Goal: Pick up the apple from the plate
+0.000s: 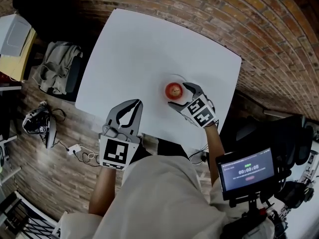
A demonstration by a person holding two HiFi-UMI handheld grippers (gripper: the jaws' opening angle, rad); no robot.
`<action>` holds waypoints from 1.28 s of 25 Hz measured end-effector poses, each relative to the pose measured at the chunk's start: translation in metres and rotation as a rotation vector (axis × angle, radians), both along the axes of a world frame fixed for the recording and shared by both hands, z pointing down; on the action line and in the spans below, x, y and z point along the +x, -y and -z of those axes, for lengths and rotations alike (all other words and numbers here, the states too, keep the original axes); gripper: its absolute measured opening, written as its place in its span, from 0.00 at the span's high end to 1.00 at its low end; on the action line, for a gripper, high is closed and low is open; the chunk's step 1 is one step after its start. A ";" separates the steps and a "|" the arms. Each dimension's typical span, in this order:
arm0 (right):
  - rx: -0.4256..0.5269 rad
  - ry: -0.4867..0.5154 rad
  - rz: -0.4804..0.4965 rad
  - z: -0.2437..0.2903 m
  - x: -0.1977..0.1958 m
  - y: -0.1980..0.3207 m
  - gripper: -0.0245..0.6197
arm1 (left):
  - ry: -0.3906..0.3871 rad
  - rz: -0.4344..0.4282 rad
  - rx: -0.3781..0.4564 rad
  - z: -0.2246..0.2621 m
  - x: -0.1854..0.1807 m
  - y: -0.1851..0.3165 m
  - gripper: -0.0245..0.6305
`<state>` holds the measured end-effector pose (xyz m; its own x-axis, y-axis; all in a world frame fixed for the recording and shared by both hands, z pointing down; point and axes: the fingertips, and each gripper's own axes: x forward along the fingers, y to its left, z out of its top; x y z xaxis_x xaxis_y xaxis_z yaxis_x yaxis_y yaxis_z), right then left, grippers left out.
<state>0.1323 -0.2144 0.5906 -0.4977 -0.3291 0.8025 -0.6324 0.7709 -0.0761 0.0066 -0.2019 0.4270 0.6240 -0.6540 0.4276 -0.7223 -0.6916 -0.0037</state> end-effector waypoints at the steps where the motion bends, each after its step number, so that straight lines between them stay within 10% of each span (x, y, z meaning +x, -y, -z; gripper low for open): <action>1: -0.007 -0.007 0.001 -0.002 0.001 0.000 0.36 | -0.001 -0.001 -0.003 -0.001 0.001 0.000 0.95; 32: -0.042 -0.067 0.062 -0.038 -0.009 0.007 0.29 | 0.020 0.003 -0.043 -0.020 -0.006 -0.007 0.95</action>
<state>0.1232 -0.2219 0.6285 -0.4603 -0.2645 0.8475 -0.5885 0.8056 -0.0683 0.0007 -0.1954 0.4472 0.6130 -0.6368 0.4676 -0.7245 -0.6891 0.0114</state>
